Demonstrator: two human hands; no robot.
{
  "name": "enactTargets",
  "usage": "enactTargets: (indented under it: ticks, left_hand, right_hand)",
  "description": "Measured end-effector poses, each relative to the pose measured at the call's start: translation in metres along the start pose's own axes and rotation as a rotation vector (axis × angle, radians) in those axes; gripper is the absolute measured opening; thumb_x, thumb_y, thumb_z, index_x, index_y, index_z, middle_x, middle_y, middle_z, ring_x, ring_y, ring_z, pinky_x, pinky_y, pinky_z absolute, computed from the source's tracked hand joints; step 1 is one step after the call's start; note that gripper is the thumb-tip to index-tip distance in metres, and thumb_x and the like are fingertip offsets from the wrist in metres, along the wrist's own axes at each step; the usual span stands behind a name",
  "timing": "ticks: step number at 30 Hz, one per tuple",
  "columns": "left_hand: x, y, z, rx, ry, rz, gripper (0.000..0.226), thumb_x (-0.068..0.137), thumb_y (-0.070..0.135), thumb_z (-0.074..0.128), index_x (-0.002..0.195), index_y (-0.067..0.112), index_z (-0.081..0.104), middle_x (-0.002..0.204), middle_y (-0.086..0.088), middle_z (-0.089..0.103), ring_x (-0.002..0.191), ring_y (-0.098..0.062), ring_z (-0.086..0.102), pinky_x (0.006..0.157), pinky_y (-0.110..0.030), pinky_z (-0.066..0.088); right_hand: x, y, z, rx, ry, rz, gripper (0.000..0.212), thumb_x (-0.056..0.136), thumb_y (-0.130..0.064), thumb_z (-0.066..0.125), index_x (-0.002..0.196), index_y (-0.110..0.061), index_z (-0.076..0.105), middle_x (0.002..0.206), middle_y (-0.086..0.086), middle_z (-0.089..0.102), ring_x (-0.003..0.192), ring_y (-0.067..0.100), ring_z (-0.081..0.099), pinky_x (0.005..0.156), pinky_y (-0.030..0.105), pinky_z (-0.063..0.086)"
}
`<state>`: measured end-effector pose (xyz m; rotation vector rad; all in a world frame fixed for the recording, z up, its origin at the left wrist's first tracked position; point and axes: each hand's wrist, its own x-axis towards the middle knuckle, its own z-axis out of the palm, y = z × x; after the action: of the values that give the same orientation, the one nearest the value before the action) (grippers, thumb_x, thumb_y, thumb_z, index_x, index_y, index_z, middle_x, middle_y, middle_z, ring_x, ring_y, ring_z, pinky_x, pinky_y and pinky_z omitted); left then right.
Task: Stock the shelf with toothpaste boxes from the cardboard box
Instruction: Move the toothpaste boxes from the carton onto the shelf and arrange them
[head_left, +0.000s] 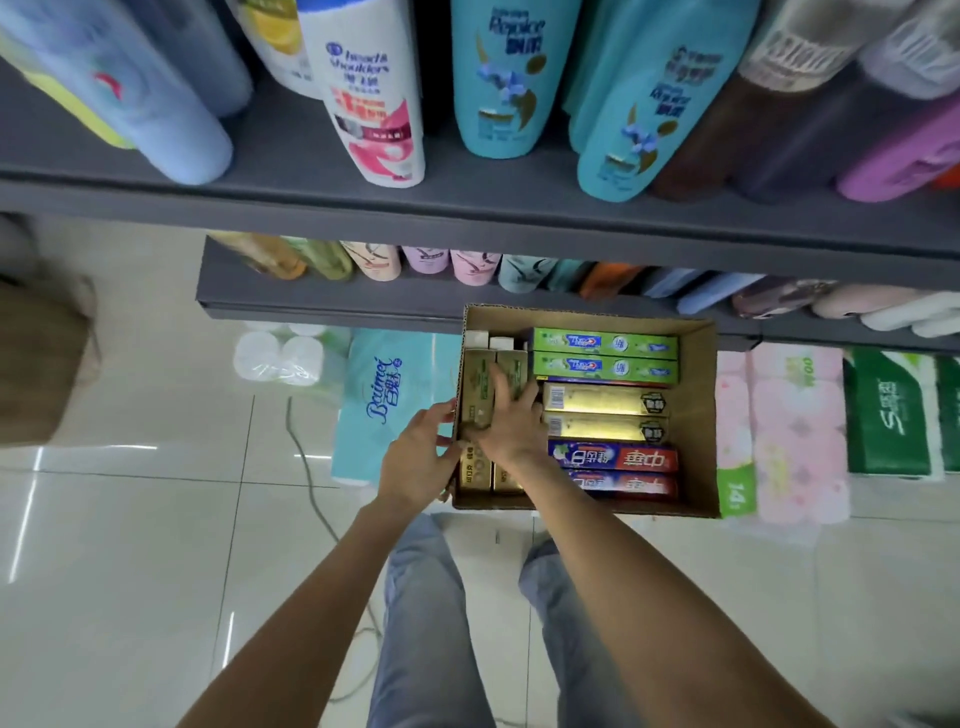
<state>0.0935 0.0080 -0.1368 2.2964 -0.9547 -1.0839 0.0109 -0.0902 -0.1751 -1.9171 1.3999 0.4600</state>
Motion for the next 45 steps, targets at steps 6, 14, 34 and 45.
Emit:
enactTargets:
  ticks: [6, 14, 34, 45]
  left_hand:
    - [0.0, -0.001, -0.004, 0.026, -0.031, 0.007, 0.046, 0.089, 0.02, 0.059, 0.133, 0.021, 0.045, 0.123, 0.002, 0.058, 0.093, -0.013, 0.064, 0.081, -0.029, 0.048]
    - [0.0, 0.002, -0.005, 0.05, -0.05, 0.017, 0.046, 0.09, 0.02, 0.059, 0.133, 0.019, 0.044, 0.123, 0.001, 0.056, 0.095, -0.014, 0.064, 0.077, -0.027, 0.045]
    - [-0.034, 0.062, -0.037, -0.244, -0.139, 0.151, 0.08, 0.082, 0.024, 0.07, 0.145, 0.031, 0.022, 0.131, 0.012, 0.03, 0.121, 0.008, 0.034, 0.096, -0.007, 0.027]
    - [-0.113, 0.199, -0.011, -0.509, -0.115, 0.284, 0.103, 0.064, -0.01, 0.078, 0.143, 0.022, 0.02, 0.106, 0.036, 0.05, 0.097, 0.021, 0.052, 0.082, -0.006, 0.041]
  right_hand:
    - [-0.001, 0.0, 0.004, 0.19, 0.059, 0.058, 0.095, 0.069, -0.038, 0.076, 0.138, -0.044, 0.012, 0.142, 0.014, 0.015, 0.128, 0.04, 0.028, 0.097, 0.054, 0.041]
    - [0.0, -0.015, 0.001, -0.049, 0.058, 0.108, 0.095, 0.075, -0.042, 0.074, 0.142, -0.031, 0.008, 0.149, 0.028, 0.009, 0.131, 0.042, 0.029, 0.101, 0.047, 0.037]
    - [-0.053, -0.005, -0.072, 0.869, 0.329, -0.015, 0.088, 0.071, -0.025, 0.076, 0.141, -0.043, 0.024, 0.131, 0.004, 0.037, 0.12, 0.02, 0.037, 0.098, 0.038, 0.038]
    - [-0.16, 0.078, -0.193, 1.327, 0.189, -0.229, 0.049, 0.09, -0.031, 0.061, 0.135, -0.03, 0.042, 0.125, -0.006, 0.059, 0.105, 0.004, 0.061, 0.091, 0.028, 0.05]
